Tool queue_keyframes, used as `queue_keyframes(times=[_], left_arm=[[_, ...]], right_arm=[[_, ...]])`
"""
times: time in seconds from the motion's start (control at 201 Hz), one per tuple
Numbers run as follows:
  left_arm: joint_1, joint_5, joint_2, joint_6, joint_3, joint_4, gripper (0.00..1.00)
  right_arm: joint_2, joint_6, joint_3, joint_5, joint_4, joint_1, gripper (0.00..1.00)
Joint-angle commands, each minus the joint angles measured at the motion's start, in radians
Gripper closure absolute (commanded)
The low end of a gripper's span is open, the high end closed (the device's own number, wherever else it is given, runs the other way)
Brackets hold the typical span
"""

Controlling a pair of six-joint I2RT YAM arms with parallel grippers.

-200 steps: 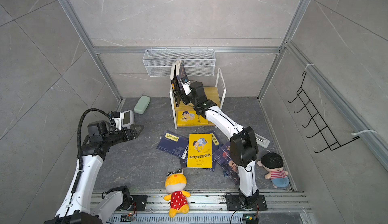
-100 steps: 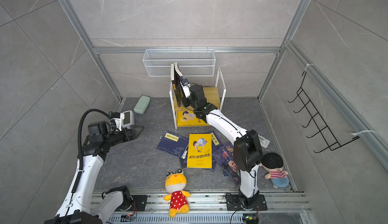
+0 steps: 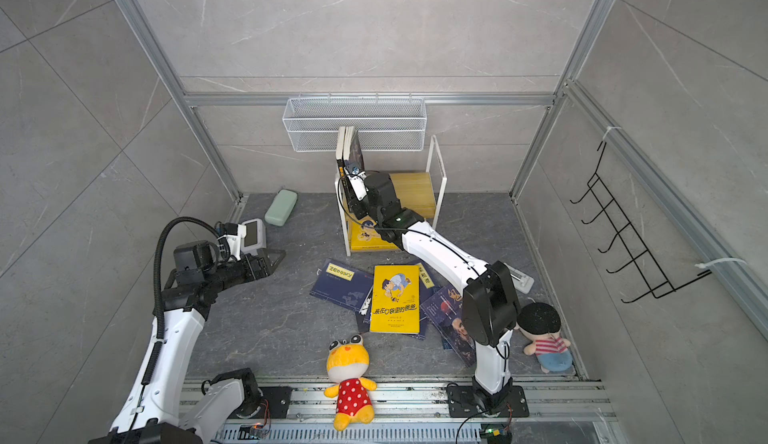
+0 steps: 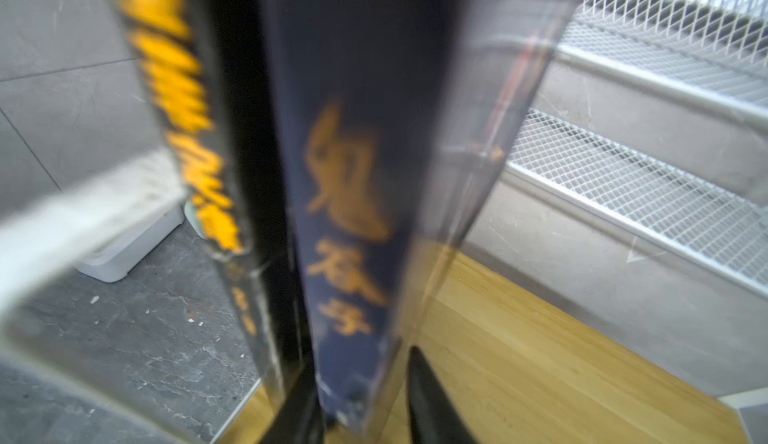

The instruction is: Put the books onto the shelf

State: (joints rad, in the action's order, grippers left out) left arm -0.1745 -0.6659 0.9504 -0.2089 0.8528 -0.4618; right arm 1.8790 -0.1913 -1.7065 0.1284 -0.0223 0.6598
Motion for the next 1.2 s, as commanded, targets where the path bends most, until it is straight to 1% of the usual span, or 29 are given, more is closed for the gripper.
queue_keyframes(times=[0.0,0.144,0.234,0.309,0.368,0.583,0.931,1.095,1.195], left_arm=[[0.003,-0.034,-0.013,-0.007,-0.001,0.038,0.0],[0.003,-0.032,-0.01,-0.008,0.005,0.037,0.0],[0.003,-0.035,-0.01,-0.008,0.002,0.038,0.0],[0.002,-0.035,-0.005,-0.009,0.007,0.034,0.0],[0.001,-0.034,-0.005,-0.01,0.007,0.038,0.0],[0.001,-0.032,-0.01,-0.007,0.008,0.031,0.0],[0.0,-0.033,-0.016,-0.003,-0.003,0.037,0.0],[-0.004,-0.032,-0.014,-0.006,-0.004,0.043,0.0],[-0.006,-0.037,-0.014,-0.006,-0.008,0.044,0.0]], right_arm=[[-0.086,-0.031,0.025,-0.01,-0.014,0.018,0.57],[-0.142,-0.027,0.096,-0.026,-0.009,0.018,0.51],[-0.159,-0.024,0.135,-0.035,0.004,0.018,0.42],[-0.156,-0.018,0.147,-0.031,0.007,0.018,0.32],[-0.147,-0.018,0.154,-0.036,0.018,0.017,0.27],[-0.103,-0.009,0.108,-0.065,0.022,0.018,0.26],[-0.06,-0.096,-0.064,-0.168,-0.066,0.004,0.26],[-0.062,-0.093,-0.099,-0.191,-0.081,-0.011,0.25],[-0.043,-0.068,-0.136,-0.173,-0.092,-0.011,0.23]])
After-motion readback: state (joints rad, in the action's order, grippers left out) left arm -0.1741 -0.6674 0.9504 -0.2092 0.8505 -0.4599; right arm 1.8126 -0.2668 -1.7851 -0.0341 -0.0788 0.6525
